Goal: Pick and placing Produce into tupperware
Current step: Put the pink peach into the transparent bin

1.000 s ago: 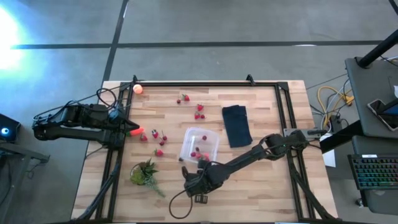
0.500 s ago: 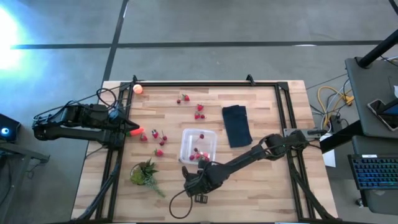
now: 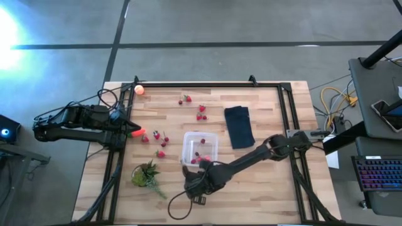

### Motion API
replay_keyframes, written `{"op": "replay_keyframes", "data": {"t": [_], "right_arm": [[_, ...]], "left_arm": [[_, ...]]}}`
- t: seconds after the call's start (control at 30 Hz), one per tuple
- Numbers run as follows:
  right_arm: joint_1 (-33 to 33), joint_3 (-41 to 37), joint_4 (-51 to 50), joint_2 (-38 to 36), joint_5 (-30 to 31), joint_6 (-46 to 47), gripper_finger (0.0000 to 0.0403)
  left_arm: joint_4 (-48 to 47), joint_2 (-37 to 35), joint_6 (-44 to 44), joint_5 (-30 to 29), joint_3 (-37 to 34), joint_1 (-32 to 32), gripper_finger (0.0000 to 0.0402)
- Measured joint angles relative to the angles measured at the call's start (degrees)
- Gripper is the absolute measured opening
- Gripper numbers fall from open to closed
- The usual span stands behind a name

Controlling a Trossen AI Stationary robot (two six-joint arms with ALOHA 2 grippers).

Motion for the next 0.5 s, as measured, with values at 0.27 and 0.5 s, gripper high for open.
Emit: {"op": "replay_keyframes", "data": {"t": [0.27, 0.5], "right_arm": [[-3.0, 5.8, -8.8, -3.3, 12.8, 1.9, 0.0094], [-11.6, 2.3, -12.5, -2.8, 6.6, 3.9, 0.0096]], "left_arm": [[0.0, 0.0, 0.0, -0.2, 0.0, 0.0, 0.0000], [0.0, 0.0, 0.0, -0.2, 0.0, 0.0, 0.0000]]}}
